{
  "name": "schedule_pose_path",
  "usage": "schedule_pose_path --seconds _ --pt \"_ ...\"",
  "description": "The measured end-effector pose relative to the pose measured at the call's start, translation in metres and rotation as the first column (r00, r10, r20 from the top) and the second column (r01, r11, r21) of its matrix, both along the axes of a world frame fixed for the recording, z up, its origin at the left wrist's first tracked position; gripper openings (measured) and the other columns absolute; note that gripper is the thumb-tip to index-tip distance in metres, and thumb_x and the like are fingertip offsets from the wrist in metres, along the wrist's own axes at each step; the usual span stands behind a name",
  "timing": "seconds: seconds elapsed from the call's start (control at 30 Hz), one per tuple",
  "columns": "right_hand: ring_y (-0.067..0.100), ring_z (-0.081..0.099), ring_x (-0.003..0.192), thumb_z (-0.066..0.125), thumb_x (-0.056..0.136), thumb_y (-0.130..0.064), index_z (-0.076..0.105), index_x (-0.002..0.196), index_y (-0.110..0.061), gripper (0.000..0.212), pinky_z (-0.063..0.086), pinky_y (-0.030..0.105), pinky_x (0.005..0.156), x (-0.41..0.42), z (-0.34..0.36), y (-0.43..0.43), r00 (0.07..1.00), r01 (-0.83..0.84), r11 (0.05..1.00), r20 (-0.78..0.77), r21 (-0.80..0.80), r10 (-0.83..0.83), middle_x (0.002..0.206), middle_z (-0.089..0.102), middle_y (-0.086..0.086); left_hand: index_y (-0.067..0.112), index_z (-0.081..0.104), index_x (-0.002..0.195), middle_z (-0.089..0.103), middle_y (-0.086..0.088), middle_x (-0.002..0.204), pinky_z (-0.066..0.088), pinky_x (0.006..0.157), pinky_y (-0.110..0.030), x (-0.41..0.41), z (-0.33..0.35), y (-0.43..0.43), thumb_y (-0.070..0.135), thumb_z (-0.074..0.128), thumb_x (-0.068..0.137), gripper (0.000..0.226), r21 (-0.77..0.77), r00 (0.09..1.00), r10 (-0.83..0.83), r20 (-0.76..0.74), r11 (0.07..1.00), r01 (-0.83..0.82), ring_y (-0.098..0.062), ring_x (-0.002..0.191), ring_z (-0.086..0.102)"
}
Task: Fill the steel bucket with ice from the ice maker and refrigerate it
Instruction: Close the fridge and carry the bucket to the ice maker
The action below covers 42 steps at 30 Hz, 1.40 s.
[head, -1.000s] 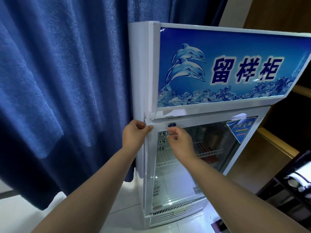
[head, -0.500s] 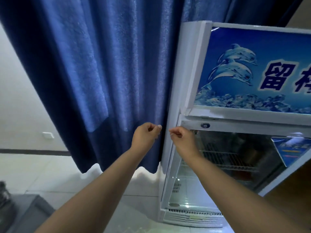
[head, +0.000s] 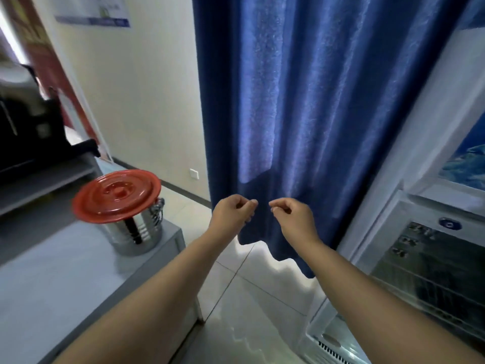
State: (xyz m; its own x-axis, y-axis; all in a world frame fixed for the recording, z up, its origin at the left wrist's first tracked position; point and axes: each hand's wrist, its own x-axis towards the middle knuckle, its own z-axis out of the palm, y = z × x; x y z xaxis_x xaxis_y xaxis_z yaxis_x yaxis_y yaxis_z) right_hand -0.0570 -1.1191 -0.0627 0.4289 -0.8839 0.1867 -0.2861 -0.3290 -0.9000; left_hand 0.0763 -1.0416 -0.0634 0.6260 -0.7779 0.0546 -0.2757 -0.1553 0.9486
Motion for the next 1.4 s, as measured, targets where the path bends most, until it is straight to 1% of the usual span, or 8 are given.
schedule_pose_path --seconds 0.1,0.47,0.6,0.8,0.9,1.03,1.17,1.4 --pt "0.009 0.063 0.086 0.058 0.088 -0.008 0.068 0.085 -0.026 0.021 0.051 0.021 0.072 0.038 0.001 0.018 0.995 -0.099 0.994 0.007 0.041 0.099 0.088 0.068 -0.012 0.014 0.064 0.072 0.069 -0.004 0.069 0.052 0.054 -0.028 0.032 0.003 0.031 0.034 0.061 0.086 0.024 -0.004 0.996 0.087 0.023 0.996 -0.087 -0.018 0.063 0.065" --pt "0.008 0.061 0.081 0.057 0.088 -0.007 0.068 0.085 -0.024 0.021 0.051 0.022 0.074 0.160 0.006 0.065 0.964 -0.265 0.961 -0.011 0.071 0.267 0.085 0.067 -0.009 0.009 0.062 0.070 0.063 0.003 0.058 0.045 0.052 -0.022 0.139 0.009 0.112 0.020 0.066 0.086 0.020 -0.092 0.949 0.291 -0.118 0.949 -0.303 -0.011 0.055 0.054" --pt "0.004 0.059 0.077 0.056 0.087 -0.007 0.069 0.087 -0.022 0.020 0.046 0.012 0.066 0.207 0.000 0.077 0.959 -0.282 0.955 -0.015 0.097 0.285 0.087 0.068 -0.005 0.014 0.065 0.071 0.066 0.002 0.067 0.050 0.065 -0.033 0.190 0.009 0.134 0.026 0.065 0.086 0.019 -0.073 0.927 0.374 -0.032 0.924 -0.375 -0.014 0.065 0.060" --pt "0.020 0.063 0.087 0.052 0.086 -0.024 0.061 0.095 -0.022 0.013 0.052 0.037 0.080 0.271 -0.015 0.086 0.955 -0.241 0.958 -0.136 0.157 0.263 0.091 0.067 -0.002 0.027 0.062 0.072 0.067 0.008 0.074 0.052 0.062 -0.031 0.273 0.002 0.151 0.025 0.067 0.082 0.011 -0.043 0.853 0.522 0.029 0.853 -0.520 -0.011 0.064 0.065" --pt "0.020 0.062 0.090 0.049 0.084 -0.037 0.060 0.101 -0.020 0.027 0.052 0.040 0.082 0.292 -0.020 0.087 0.958 -0.149 0.973 -0.218 0.177 0.187 0.098 0.065 -0.002 0.029 0.063 0.085 0.064 0.005 0.092 0.053 0.081 -0.040 0.309 -0.006 0.155 0.030 0.065 0.081 0.004 0.027 0.816 0.562 0.135 0.821 -0.570 -0.017 0.091 0.061" --pt "0.026 0.066 0.082 0.046 0.075 -0.051 0.059 0.093 -0.019 0.038 0.054 0.045 0.080 0.310 -0.023 0.087 0.961 -0.042 0.965 -0.255 0.260 0.110 0.091 0.066 0.001 0.020 0.063 0.106 0.063 -0.002 0.106 0.050 0.091 -0.045 0.339 -0.018 0.155 0.038 0.066 0.079 0.032 0.139 0.818 0.543 0.191 0.810 -0.570 -0.025 0.105 0.056" --pt "0.025 0.063 0.084 0.044 0.068 -0.060 0.059 0.087 -0.021 0.045 0.056 0.047 0.077 0.321 -0.024 0.092 0.957 0.012 0.935 -0.274 0.355 0.092 0.087 0.063 0.000 0.028 0.050 0.076 0.064 0.001 0.084 0.055 0.081 -0.044 0.347 -0.025 0.152 0.035 0.066 0.078 0.018 0.162 0.889 0.458 -0.015 0.878 -0.450 -0.022 0.081 0.065" --pt "0.028 0.069 0.074 0.052 0.067 -0.051 0.065 0.080 -0.017 0.039 0.060 0.047 0.062 0.333 -0.029 0.094 0.986 0.036 0.874 -0.159 0.485 0.047 0.082 0.070 0.009 0.017 0.054 0.085 0.067 -0.010 0.084 0.056 0.066 -0.034 0.350 -0.025 0.148 0.028 0.064 0.081 0.015 0.146 0.892 0.395 -0.220 0.917 -0.370 -0.023 0.074 0.066"
